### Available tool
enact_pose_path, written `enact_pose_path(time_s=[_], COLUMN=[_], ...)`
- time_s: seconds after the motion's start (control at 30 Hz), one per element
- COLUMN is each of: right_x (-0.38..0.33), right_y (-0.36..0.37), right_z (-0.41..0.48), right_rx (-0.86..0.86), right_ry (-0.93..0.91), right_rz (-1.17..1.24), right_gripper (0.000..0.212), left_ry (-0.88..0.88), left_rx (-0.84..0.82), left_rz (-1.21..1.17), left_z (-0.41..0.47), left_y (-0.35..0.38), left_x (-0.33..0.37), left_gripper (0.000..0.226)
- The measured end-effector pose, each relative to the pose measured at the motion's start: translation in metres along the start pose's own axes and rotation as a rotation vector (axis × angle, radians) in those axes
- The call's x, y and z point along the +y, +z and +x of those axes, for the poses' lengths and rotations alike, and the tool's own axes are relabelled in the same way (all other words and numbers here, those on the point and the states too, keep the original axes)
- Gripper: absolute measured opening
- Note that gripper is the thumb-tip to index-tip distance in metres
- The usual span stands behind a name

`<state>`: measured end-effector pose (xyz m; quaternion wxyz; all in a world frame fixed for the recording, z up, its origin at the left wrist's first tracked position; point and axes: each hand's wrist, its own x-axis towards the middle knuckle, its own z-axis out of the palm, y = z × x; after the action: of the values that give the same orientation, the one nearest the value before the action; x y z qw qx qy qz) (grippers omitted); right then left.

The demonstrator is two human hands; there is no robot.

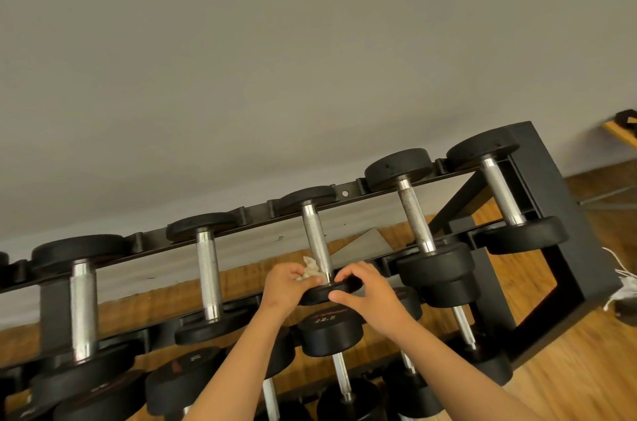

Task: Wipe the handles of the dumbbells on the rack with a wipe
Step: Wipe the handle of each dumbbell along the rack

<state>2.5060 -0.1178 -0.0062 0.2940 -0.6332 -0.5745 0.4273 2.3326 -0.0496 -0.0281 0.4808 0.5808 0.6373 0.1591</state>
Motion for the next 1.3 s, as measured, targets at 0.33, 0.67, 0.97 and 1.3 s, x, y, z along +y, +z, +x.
enact_pose_path(time_s=[0.33,0.67,0.97,1.3], right_x=[-0.003,-0.003,-0.006,-0.052], right_y=[0.000,0.002,-0.002,-0.016], right_z=[-0.002,-0.003,0.001,0.041], right_rx=[0.008,0.023,0.009,0.040], right_ry=[-0.007,-0.001,0.003,-0.013], right_rz=[0.012,-0.007,0.051,0.310], right_gripper=[0.022,0.021,0.019,0.017], left_ry=[-0.031,-0.029,0.187,0.272], left_rx=[-0.044,0.201,0.319,0.280], left_rz=[0.094,-0.132,-0.195,-0.404], left_z=[-0.003,-0.020,-0.026,-0.041], left_y=[0.008,0.006,-0.008,-0.001], left_x=[0.025,0.011,0.031,0.060], left_gripper=[0.026,0.024,0.020,0.018])
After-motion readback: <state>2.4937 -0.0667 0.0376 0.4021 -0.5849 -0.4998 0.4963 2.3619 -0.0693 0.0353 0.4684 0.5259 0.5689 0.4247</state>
